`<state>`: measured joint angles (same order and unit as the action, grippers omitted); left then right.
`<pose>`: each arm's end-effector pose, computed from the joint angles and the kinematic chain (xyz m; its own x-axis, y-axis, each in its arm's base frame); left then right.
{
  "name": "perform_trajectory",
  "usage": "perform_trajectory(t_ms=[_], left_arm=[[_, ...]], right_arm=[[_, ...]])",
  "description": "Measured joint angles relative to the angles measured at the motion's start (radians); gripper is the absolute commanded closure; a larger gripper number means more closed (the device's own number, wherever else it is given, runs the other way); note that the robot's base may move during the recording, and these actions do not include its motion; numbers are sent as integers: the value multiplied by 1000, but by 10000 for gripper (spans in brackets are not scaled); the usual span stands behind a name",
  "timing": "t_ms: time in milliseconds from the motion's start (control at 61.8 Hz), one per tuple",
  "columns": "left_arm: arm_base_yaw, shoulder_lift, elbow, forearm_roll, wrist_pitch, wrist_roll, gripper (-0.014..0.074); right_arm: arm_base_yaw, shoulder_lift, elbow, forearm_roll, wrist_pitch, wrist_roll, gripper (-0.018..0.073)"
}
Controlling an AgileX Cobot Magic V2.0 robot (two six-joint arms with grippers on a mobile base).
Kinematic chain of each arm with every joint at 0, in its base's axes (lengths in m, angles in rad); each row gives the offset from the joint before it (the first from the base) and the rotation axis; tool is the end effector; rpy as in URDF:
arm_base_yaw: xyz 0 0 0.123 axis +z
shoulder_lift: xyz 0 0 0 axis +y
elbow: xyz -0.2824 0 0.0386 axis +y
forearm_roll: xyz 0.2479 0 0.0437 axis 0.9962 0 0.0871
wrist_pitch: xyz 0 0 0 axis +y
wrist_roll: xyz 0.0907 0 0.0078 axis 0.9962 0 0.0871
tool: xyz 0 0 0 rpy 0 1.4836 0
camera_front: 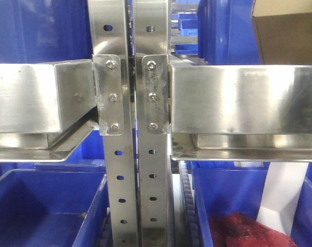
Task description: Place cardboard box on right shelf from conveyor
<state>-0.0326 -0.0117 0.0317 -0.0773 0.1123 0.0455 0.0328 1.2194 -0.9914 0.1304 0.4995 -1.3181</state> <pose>0.0568 -0.0026 0.1928 -0.0460 -0.0298 -0.9985 0.0398 0.9987 -0.0317 0.2630 0.0143 0.3338 -0.1361 -0.9365 -0.3233 -0.5843 0.3394 -0.7371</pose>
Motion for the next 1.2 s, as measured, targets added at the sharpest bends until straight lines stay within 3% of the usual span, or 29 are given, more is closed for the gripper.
perform_trajectory(t_ms=[243,502,615,793,987,1084,1198], left_arm=[[0,0,0,0,0,0,712],[0,0,0,0,0,0,713],[0,0,0,0,0,0,713],[0,0,0,0,0,0,713],[0,0,0,0,0,0,713],[0,0,0,0,0,0,713],[0,0,0,0,0,0,713]], right_arm=[[0,-2,8,17,14,50,-76],[0,-60,10,104,112,216,-76],[0,-104,10,146,167,334,-76],[0,-206,33,156,210,639,-74],[0,-421,128,160,109,991,-66],[0,-539,186,160,54,1108,8],[0,-682,236,155,25,1202,225]])
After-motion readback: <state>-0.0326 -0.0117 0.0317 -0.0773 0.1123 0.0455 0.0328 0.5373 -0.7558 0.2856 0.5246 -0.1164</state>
